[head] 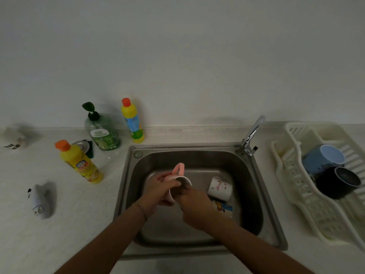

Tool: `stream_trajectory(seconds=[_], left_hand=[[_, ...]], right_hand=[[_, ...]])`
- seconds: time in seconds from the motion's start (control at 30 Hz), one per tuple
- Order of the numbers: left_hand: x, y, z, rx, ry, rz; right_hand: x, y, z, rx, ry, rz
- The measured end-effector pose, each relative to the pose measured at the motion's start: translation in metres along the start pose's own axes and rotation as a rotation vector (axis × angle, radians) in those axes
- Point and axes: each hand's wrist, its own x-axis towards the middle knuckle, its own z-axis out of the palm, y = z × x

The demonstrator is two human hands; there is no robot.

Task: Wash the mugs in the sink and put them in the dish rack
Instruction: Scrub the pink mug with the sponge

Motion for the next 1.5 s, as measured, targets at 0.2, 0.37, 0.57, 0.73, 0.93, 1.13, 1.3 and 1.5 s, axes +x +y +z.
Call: stream_trajectory(seconds=[0.2,0.37,0.57,0.73,0.93,1.13,1.3,1.5], left_hand=[[0.004,0.012,0.002,0.035,-0.002,0.001],[0.005,0.035,-0.019,0.125,-0.199,-0.102],[-0.013,0.018,0.015,-0.265,0.073,0.053],[-0.013,0.007,0.009,-0.312,0.176,0.111],[-0.012,-0.003,0.011,-0.247,0.141,0.103],[-0.009,0.002,0.001,-0.185,0.06,0.099],[-0.011,-0.001,0.009,-0.154,0.081,0.121],[-0.009,-0.002,0.009,-0.146,0.083,0.093]], right_hand=[[0.014,-0.026,-0.006,0.364,0.188,0.187],[0.01,-0.001,-0.014,-0.034,0.091,-0.117],[0.019,-0.02,-0.02,0.19,0.306,0.099],[0.016,-0.026,-0.021,0.43,0.126,0.094],[0.016,-0.017,-0.02,0.218,0.02,0.077],[0.009,-0.005,-0.01,-0.008,0.06,0.003],[0.013,-0.021,-0.017,0.286,0.048,0.109],[0.006,-0.016,-0.007,0.204,0.118,0.119]])
